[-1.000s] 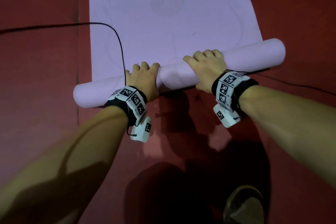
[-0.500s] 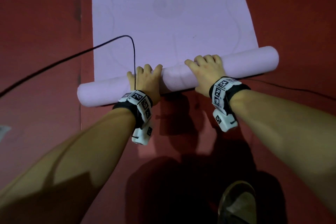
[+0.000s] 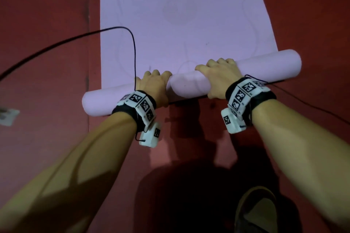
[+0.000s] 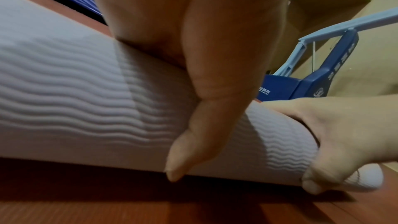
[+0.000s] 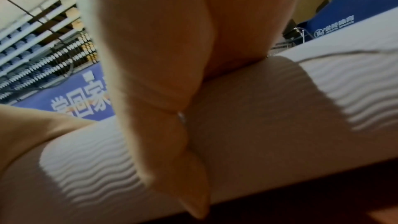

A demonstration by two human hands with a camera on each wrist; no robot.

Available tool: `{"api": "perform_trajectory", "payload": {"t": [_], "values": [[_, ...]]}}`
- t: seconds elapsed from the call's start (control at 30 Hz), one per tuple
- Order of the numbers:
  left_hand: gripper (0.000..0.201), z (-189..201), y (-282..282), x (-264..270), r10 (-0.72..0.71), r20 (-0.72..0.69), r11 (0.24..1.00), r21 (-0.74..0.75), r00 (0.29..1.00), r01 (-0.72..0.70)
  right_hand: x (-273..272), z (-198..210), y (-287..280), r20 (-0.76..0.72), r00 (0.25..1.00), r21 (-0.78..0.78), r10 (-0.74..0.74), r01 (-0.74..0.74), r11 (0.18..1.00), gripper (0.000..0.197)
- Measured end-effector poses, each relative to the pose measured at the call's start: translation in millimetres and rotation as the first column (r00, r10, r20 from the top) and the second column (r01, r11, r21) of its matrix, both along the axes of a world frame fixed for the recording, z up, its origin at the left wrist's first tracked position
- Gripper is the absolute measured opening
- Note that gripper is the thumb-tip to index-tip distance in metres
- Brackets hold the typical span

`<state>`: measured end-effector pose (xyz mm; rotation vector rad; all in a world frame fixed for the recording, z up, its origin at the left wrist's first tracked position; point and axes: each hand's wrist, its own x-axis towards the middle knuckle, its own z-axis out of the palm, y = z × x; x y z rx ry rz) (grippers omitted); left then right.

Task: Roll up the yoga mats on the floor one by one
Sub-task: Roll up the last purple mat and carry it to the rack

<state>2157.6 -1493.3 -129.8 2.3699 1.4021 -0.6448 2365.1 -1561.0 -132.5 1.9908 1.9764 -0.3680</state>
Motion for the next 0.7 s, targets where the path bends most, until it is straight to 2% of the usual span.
{"api": "perform_trajectory", "payload": {"t": [0.23, 0.4, 0.47, 0.6, 0.7], "values": [[0.094, 2.6, -26.0, -15.3, -0.030, -0.047, 0.990, -0.141, 0.998, 0.023, -12.2, 5.9, -34.8, -0.052, 0.998, -0.111, -0.017, 0.011, 0.994, 0.089], [0.090, 3.8, -21.9, -17.1, -0.023, -0.038, 0.985, -0.173, 0.999, 0.016, -24.2, -1.2, -59.9, 0.004, 1.000, 0.051, -0.020, 0.019, 0.999, 0.099], [0.089, 2.7, -18.9, -16.7, -0.032, -0.030, 0.981, -0.190, 0.999, 0.026, -26.9, -7.1, -62.9, 0.011, 1.000, 0.082, -0.027, 0.026, 0.996, 0.098], [0.095, 1.0, -25.1, -18.3, -0.019, -0.021, 0.990, -0.139, 1.000, 0.016, -27.4, -10.7, -56.7, 0.001, 0.999, 0.098, -0.050, 0.050, 0.994, 0.082], [0.103, 3.0, -34.6, -15.8, 0.020, -0.023, 0.998, -0.053, 1.000, -0.022, -24.4, -6.1, -46.0, -0.016, 0.998, 0.045, -0.066, 0.067, 0.997, 0.083]]}}
